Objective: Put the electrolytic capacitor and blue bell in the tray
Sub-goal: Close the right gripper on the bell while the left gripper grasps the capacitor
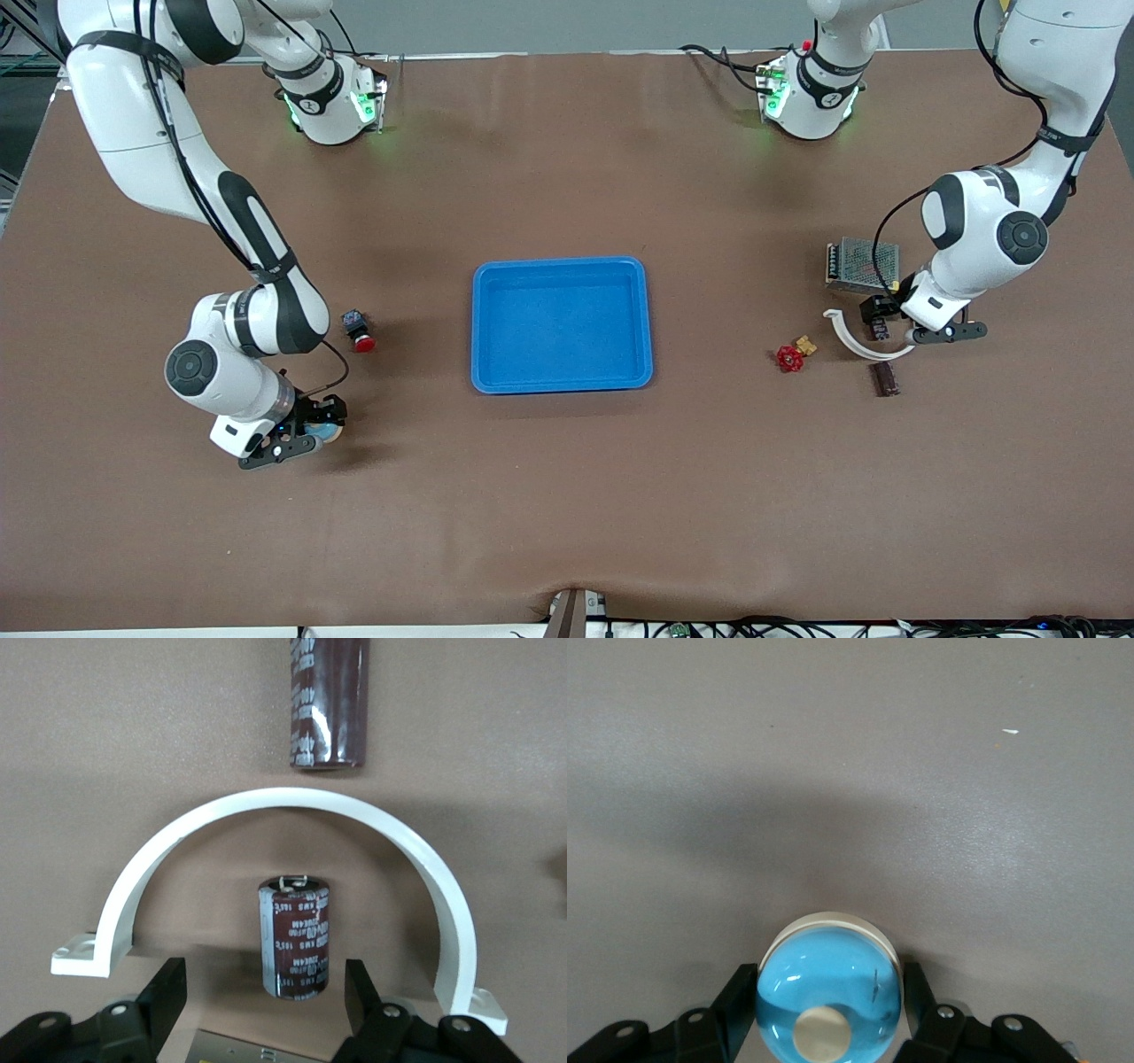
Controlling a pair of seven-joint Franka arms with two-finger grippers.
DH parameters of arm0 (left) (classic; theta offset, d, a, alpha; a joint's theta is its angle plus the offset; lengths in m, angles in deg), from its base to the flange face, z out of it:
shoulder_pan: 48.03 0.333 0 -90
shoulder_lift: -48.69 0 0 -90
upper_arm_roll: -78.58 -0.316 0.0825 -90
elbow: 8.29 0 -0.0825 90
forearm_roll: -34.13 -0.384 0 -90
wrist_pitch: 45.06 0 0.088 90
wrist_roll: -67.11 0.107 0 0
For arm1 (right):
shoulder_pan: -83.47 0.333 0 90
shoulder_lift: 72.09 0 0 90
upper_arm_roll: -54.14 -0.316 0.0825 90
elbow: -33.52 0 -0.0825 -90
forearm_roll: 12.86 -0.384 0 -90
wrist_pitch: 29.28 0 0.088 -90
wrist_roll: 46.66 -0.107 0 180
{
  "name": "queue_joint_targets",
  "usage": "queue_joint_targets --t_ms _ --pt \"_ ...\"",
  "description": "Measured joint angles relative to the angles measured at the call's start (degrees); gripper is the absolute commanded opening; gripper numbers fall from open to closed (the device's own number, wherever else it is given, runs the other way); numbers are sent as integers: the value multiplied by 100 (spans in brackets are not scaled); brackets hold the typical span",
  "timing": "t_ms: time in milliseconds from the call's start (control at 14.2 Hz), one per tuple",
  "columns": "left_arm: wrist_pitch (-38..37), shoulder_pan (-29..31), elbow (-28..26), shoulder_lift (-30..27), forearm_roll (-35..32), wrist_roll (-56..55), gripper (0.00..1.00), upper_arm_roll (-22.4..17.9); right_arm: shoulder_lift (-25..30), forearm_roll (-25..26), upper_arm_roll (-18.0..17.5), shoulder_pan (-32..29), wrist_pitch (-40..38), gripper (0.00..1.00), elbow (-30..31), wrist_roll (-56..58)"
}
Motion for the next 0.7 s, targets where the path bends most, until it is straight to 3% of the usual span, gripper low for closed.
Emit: queue_joint_targets --t_ms 141,352,423,704 --pt "6 -2 36 34 0 0 71 1 -3 0 1 -4 0 33 -15 0" --pt "11 -6 95 89 0 0 62 4 -3 0 1 -4 0 32 -15 0" --pt "15 -6 116 112 0 0 55 4 -3 0 1 -4 0 32 -17 0" --pt "20 -10 165 167 0 0 10 8 -3 -3 -35 51 -261 32 -184 -20"
